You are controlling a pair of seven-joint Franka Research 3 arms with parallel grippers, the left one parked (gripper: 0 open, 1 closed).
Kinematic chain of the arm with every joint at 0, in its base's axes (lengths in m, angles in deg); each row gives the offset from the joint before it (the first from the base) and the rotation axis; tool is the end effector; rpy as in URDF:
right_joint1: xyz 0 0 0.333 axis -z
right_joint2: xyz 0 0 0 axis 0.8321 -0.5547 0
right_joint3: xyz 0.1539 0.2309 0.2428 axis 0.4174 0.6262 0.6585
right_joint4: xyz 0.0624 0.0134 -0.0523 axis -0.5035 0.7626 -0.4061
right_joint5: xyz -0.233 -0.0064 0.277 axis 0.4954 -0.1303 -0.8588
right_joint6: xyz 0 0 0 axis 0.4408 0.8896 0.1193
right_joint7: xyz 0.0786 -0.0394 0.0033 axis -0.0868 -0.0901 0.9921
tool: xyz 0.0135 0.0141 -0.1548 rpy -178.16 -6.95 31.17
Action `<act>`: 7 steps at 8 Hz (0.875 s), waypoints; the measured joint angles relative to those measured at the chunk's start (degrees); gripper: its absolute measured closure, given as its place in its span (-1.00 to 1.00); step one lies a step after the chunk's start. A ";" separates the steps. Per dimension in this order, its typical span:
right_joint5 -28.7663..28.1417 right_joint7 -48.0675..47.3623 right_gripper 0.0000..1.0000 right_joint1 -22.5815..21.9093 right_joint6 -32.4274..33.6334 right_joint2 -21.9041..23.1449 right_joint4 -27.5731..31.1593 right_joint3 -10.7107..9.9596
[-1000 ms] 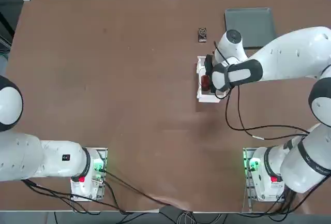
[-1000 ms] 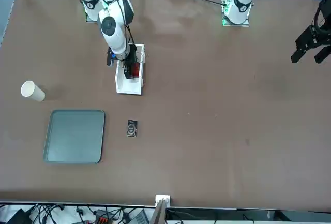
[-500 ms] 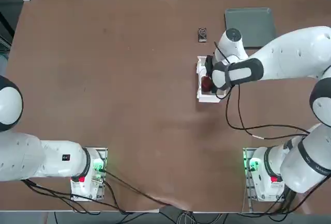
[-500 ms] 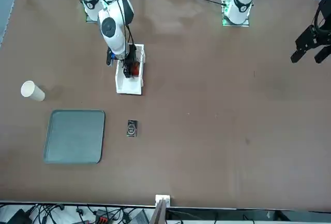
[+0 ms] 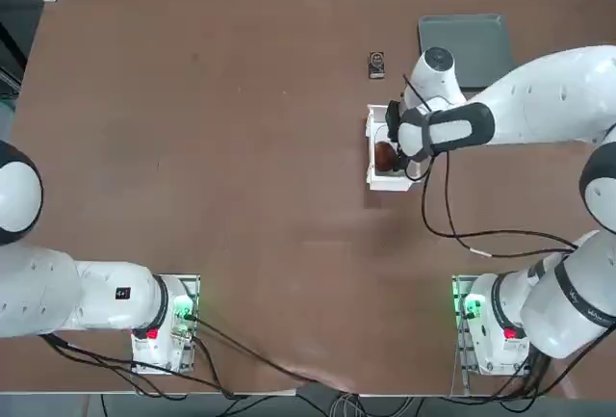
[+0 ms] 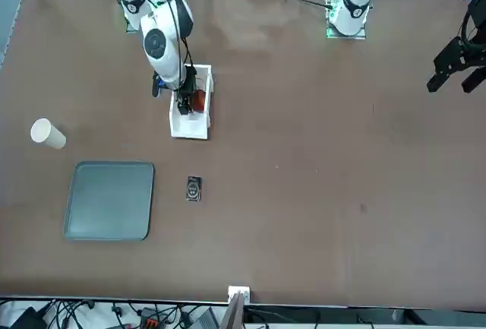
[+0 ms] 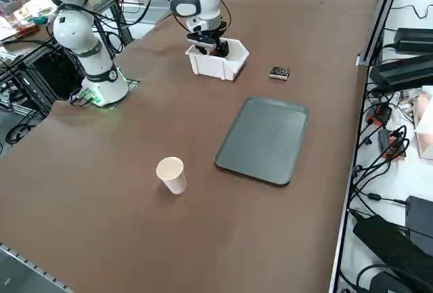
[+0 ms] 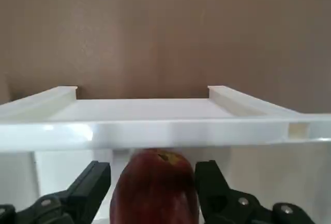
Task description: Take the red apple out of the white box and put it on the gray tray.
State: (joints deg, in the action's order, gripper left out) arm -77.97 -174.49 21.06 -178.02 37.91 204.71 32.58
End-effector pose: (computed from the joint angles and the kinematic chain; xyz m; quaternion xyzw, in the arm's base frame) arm 0.3871 0.2732 0.2495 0.6932 -0.7188 -0.0529 0.0017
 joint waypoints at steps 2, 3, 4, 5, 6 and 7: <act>-0.29 0.00 -0.98 0.00 0.01 0.03 -0.17 0.00; -1.12 0.02 -0.98 -0.01 0.01 0.03 -0.33 0.04; -2.08 0.06 -0.98 -0.04 -0.04 0.03 -0.45 0.12; -3.13 0.08 -0.98 -0.10 -0.15 0.03 -0.60 0.20; -3.90 0.12 -0.98 -0.17 -0.31 0.03 -0.66 0.32; -4.20 0.12 -0.98 -0.21 -0.56 0.00 -0.66 0.37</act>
State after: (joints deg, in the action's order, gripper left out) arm -82.18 -174.36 20.86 -178.58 37.90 204.05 32.94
